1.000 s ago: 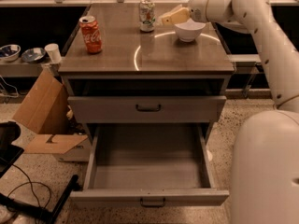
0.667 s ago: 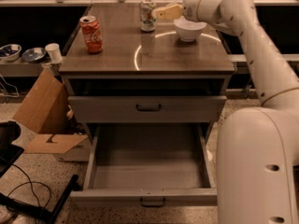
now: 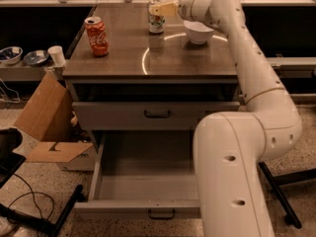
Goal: Place 7up can into middle drawer
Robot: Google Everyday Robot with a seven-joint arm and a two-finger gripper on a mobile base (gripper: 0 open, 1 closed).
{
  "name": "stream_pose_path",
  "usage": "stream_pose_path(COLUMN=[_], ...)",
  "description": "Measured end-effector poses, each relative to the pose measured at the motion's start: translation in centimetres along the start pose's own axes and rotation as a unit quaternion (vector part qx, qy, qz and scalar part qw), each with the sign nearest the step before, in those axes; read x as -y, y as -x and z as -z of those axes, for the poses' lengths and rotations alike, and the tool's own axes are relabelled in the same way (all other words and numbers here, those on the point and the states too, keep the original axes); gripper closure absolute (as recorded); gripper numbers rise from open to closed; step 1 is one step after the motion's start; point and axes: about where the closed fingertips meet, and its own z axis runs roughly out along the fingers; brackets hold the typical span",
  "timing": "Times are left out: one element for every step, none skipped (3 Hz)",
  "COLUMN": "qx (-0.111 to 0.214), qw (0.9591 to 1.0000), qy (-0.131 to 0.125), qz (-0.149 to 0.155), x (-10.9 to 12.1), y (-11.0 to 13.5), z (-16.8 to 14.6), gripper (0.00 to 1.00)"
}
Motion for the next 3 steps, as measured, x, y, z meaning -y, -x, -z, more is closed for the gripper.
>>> stream_pose_path(qx=[-0.011,-0.020,0.010], qw=[0.9999,0.9996,0.9995], qy=[-0.002,0.000,0.007], qz=[-0.010,-0.019,-0.029], x=[-1.2,-2.0,-2.7], y=[-0.6,-1.5,-2.1], z=[-2.7,-4.2,-6.0], gripper=[0.00,0.00,0.03])
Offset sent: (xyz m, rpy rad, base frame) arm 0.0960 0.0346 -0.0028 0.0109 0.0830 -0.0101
